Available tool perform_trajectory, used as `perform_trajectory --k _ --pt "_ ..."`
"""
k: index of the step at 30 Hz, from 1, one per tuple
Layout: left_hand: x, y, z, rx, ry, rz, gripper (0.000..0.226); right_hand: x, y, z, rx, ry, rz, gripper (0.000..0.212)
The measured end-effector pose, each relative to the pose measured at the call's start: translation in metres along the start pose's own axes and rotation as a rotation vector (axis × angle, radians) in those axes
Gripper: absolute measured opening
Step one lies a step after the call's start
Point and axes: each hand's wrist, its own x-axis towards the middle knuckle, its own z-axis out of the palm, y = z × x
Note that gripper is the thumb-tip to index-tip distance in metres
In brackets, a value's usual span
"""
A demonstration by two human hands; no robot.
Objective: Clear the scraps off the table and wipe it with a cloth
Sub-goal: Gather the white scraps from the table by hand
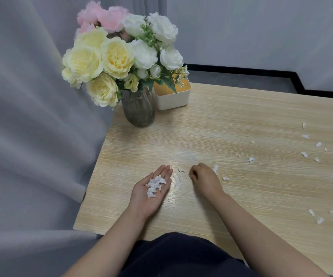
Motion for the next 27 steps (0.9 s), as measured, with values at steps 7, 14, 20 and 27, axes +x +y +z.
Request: perform_trajectory --k 7,14,20,27 --pt "-0.004 -0.001 0.0 -0.014 -0.036 -0.007 0.036 0.007 -0.011 0.005 0.081 0.03 -0.12 0.011" --pt "-0.006 -0.001 -0.003 -0.028 -0.041 -0.018 0.037 0.015 -0.013 0.007 0.074 0.003 -0.083 0.016" --pt "-0.009 -0.002 -0.002 -0.036 -0.042 -0.023 0.037 0.021 -0.016 0.011 0.094 -0.016 -0.091 0.025" --pt "-0.008 0.0 -0.005 -0.034 -0.024 -0.019 0.038 0.026 -0.012 0.011 0.01 -0.023 -0.149 0.015"
